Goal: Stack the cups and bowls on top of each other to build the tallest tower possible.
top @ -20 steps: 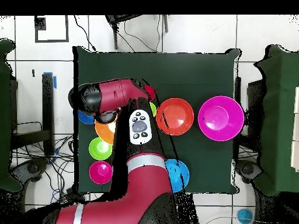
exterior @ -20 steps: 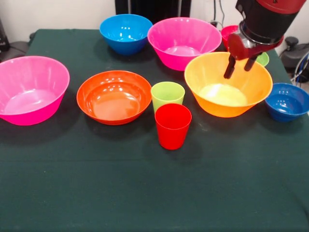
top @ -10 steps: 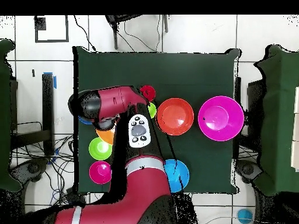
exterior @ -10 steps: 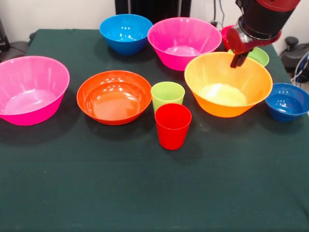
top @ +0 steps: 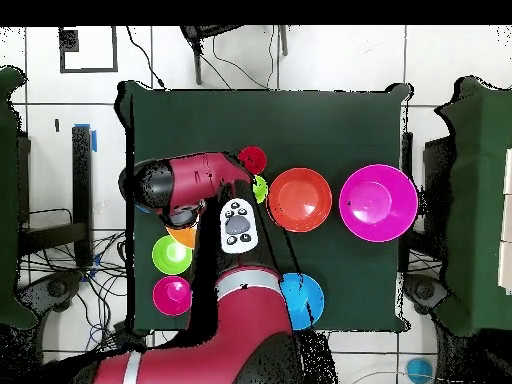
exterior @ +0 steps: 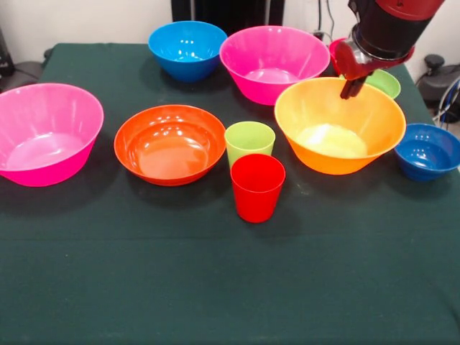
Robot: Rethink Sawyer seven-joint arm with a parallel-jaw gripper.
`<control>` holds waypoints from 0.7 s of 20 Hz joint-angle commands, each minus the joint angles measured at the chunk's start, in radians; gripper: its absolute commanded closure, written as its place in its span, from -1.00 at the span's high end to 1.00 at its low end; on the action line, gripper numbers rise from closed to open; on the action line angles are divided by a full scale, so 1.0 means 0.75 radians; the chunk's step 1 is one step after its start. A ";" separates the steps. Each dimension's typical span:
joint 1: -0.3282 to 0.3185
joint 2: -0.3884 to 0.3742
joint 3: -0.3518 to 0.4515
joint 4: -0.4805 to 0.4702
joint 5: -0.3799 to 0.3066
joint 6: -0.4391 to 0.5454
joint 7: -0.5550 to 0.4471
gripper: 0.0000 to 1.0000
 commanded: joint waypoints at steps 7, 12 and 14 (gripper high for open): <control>-0.005 0.181 0.061 -0.043 -0.004 -0.192 0.165 -1.00; -0.018 0.202 0.060 -0.048 -0.006 -0.207 0.139 -1.00; -0.024 0.219 0.062 -0.055 -0.004 -0.207 0.129 -1.00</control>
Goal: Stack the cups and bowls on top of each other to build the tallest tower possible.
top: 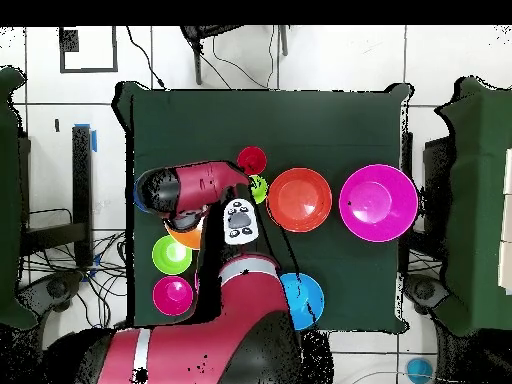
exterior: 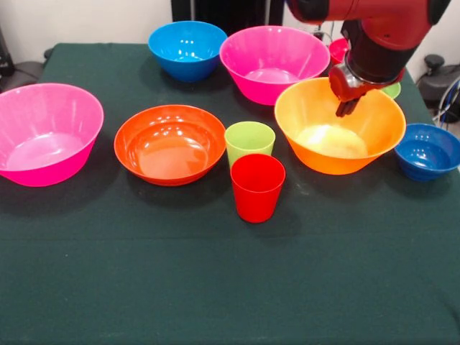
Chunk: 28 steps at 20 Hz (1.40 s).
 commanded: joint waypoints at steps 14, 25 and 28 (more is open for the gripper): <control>-0.054 0.201 0.092 -0.101 -0.019 -0.182 0.082 -1.00; -0.057 0.205 0.084 -0.123 -0.063 -0.407 0.109 -1.00; -0.055 0.208 0.077 -0.132 -0.071 -0.425 0.107 -1.00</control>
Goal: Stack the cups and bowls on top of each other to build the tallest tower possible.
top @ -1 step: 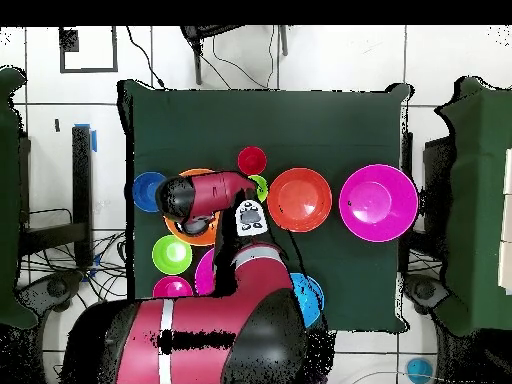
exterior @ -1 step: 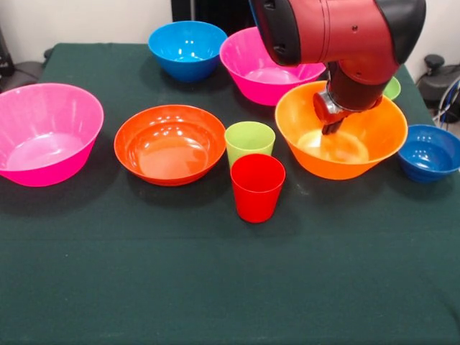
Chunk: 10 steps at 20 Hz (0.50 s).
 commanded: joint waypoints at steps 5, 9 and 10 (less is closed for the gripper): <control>-0.007 0.065 0.051 -0.128 -0.089 -0.339 0.110 -1.00; 0.005 0.082 0.042 -0.161 -0.089 -0.309 0.105 -1.00; 0.007 0.086 0.042 -0.169 -0.088 -0.302 0.104 -1.00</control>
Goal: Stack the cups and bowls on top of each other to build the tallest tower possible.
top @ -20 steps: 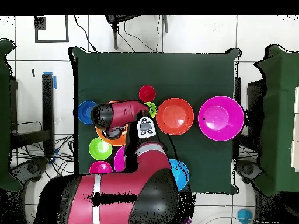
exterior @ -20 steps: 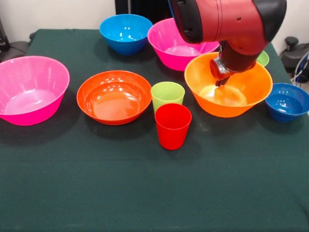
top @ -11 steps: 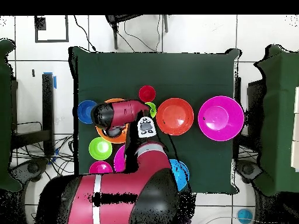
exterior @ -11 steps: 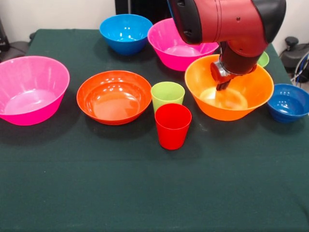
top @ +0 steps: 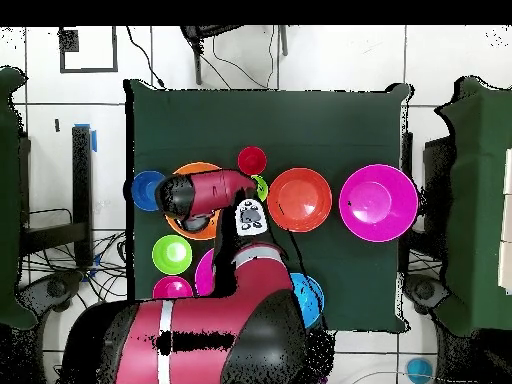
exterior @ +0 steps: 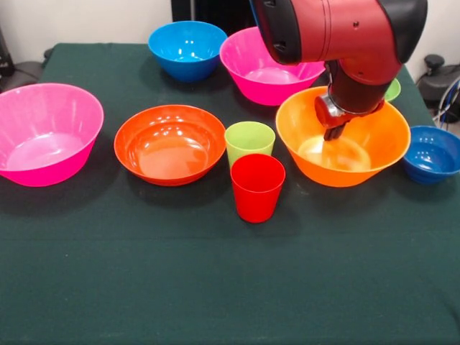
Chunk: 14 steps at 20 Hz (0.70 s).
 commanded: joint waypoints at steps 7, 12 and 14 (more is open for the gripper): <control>0.009 0.109 0.045 -0.193 -0.087 -0.250 0.092 -1.00; -0.004 0.096 0.048 -0.170 -0.090 -0.266 0.079 -1.00; -0.005 0.097 0.049 -0.162 -0.089 -0.268 0.076 -1.00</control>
